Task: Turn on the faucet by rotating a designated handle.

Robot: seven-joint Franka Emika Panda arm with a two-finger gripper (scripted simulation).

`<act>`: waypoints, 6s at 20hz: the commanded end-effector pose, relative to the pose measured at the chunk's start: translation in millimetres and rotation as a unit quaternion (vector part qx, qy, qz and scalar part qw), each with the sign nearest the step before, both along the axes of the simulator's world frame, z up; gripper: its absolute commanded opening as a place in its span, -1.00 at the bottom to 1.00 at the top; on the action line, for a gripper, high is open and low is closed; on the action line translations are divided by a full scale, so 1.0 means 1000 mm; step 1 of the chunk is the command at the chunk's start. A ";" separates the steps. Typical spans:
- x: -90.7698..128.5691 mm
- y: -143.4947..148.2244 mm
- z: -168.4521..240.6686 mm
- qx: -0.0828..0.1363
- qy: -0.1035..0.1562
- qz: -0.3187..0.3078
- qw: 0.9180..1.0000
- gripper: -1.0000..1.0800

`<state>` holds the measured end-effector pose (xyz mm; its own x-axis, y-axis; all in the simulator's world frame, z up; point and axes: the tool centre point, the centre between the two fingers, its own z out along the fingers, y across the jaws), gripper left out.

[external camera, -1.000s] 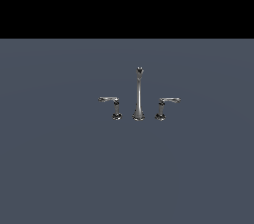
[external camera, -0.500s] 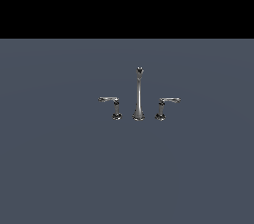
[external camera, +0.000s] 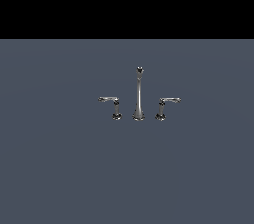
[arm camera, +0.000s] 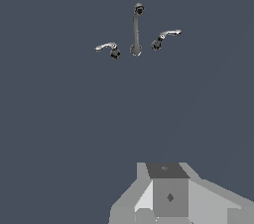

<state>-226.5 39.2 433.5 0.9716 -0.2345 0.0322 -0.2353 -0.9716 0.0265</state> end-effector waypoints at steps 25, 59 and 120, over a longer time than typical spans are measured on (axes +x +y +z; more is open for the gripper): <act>0.103 0.067 -0.147 0.013 0.001 -0.279 0.960 -1.00; 0.253 0.056 -0.318 0.019 -0.001 -0.577 0.816 -1.00; 0.176 0.012 -0.348 0.021 -0.001 -0.628 0.778 -1.00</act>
<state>-48.7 77.4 85.3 0.0101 -0.9999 -0.0092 -0.9999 -0.0101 -0.0021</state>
